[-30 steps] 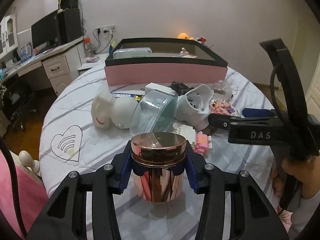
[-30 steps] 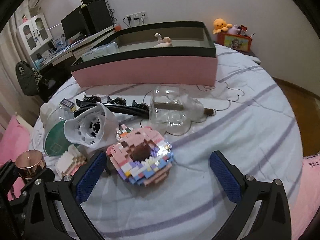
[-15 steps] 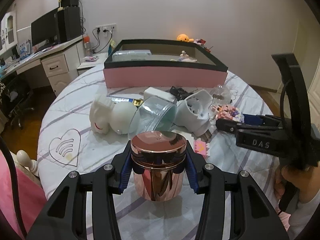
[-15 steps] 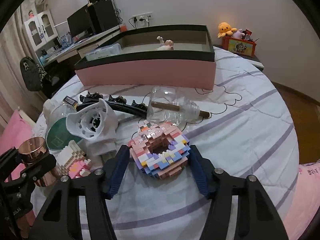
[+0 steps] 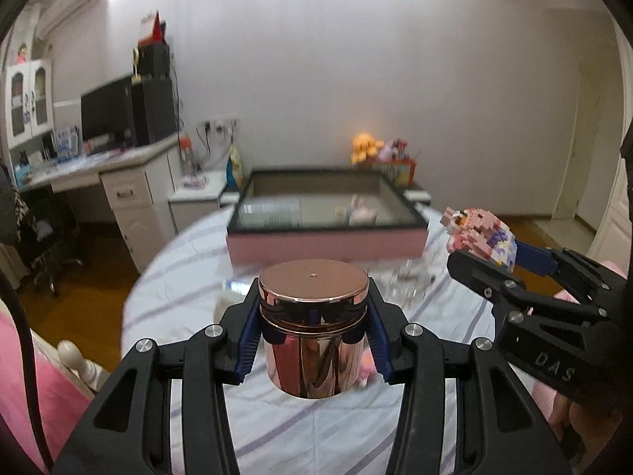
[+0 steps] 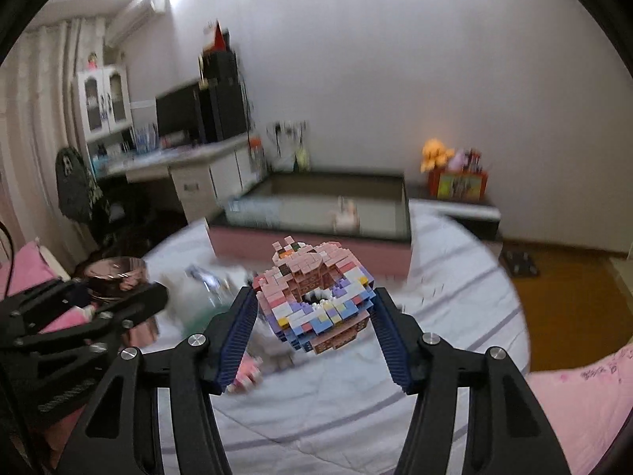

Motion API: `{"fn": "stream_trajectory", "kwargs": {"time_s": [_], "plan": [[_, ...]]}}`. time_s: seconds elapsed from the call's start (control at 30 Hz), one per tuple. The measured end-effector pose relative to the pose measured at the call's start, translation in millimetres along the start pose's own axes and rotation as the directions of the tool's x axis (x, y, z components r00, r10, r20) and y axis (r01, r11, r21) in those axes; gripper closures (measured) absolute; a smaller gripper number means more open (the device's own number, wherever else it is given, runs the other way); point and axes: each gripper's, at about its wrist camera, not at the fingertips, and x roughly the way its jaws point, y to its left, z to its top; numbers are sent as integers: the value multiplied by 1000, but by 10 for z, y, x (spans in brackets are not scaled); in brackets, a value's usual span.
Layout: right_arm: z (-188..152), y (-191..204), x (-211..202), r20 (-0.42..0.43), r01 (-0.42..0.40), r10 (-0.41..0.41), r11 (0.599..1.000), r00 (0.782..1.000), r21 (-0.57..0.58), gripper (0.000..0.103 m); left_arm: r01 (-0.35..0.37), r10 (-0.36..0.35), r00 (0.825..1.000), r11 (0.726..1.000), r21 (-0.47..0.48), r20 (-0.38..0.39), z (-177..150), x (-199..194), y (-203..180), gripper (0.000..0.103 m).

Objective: Organize rigid objects
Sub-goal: 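Carry the canister with the left tool while the right tool grasps and carries the block donut to the box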

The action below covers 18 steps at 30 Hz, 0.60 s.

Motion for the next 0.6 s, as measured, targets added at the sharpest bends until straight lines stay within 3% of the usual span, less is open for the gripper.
{"fn": "stream_trajectory", "kwargs": {"time_s": [0.23,0.6], "plan": [[249,164,-298,106,31,-27,999,994,-38,42,-16,13,996,999,28,94,241,-174,-61,56],[552,91,-91,143,43,-37,998,989,-40,42,-39,28,989,996,76,142,654,73,-92,56]]}}
